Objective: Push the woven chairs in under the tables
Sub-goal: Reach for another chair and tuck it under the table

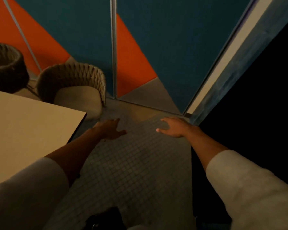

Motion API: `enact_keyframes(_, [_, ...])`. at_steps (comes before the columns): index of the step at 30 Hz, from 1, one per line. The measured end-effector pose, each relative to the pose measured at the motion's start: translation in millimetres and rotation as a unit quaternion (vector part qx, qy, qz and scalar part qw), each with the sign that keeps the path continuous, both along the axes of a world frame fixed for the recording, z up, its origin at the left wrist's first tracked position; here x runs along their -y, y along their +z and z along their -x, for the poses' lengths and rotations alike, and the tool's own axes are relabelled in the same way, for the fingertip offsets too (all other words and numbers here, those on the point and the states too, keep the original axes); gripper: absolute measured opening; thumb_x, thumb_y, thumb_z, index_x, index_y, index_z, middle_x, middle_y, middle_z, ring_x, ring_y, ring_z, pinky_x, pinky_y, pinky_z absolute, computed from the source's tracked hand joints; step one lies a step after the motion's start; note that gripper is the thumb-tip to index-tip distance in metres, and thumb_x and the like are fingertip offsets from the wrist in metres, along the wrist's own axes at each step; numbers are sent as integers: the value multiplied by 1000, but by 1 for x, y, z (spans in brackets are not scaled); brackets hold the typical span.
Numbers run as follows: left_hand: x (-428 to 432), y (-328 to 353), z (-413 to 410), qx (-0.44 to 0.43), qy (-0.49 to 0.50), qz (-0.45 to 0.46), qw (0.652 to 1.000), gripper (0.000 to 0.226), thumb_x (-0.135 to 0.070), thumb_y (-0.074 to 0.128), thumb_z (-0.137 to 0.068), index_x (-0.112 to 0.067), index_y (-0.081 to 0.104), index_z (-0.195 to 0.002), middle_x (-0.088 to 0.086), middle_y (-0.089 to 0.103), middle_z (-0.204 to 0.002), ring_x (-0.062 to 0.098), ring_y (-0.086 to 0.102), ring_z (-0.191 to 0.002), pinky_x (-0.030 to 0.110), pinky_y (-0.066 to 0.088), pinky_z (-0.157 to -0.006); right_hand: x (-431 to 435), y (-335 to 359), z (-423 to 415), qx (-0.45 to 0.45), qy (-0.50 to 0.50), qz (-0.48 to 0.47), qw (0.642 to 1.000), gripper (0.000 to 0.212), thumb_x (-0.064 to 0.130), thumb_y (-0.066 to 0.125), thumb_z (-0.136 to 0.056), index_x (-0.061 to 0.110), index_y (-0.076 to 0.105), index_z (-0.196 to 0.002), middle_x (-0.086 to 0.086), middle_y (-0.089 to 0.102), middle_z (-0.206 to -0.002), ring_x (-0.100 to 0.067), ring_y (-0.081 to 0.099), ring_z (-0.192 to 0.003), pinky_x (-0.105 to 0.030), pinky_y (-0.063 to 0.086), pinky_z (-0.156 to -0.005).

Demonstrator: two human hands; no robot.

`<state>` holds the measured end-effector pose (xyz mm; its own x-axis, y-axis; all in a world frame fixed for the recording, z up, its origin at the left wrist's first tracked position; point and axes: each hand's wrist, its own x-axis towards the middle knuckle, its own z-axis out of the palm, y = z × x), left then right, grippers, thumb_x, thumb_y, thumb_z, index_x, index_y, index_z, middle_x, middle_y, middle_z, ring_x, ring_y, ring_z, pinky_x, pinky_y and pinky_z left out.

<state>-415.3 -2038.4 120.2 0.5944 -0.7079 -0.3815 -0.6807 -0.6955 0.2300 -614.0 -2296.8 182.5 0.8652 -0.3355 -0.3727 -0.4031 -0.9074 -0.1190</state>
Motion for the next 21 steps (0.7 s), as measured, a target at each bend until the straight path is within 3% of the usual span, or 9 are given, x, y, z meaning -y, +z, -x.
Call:
enact_keyframes(6, [72, -10, -79, 4, 27, -3, 1000, 105, -84, 41, -87, -16, 16, -164, 12, 29, -167, 34, 35, -149, 48, 35, -120, 85, -54, -93, -12, 33, -15, 999, 99, 98, 44, -74, 35, 48, -150, 4, 52, -155, -22, 53, -137, -44, 49, -109])
enact_keyframes(9, [111, -19, -130, 5, 44, -10, 999, 104, -81, 41, -90, -12, 15, -164, 12, 27, -168, 33, 33, -151, 43, 32, -120, 139, -83, -144, -15, 38, -15, 999, 107, 104, 37, -69, 39, 41, -153, 5, 47, -158, -21, 51, -140, -47, 47, -111])
enact_keyframes(15, [196, -31, -245, -14, 67, -39, 997, 105, -80, 41, -90, -10, 13, -164, 15, 26, -168, 34, 32, -151, 45, 31, -122, 214, -53, -255, -30, 34, -11, 999, 114, 97, 44, -75, 30, 21, -165, 1, 20, -173, -25, 27, -156, -56, 31, -122])
enact_keyframes(18, [243, -27, -307, -8, 79, -44, 996, 108, -86, 38, -87, -14, 13, -164, 13, 27, -168, 35, 31, -151, 49, 31, -121, 255, -46, -325, -20, 43, -14, 999, 99, 83, 51, -87, 28, 23, -165, 1, 18, -173, -25, 25, -157, -55, 29, -123])
enact_keyframes(21, [275, -22, -348, 1, 89, -13, 996, 107, -87, 37, -85, -16, 20, -162, 12, 37, -163, 35, 40, -146, 51, 38, -117, 284, -46, -382, -21, 76, -11, 997, 100, 86, 49, -85, 30, 26, -164, 1, 22, -172, -25, 26, -156, -53, 30, -123])
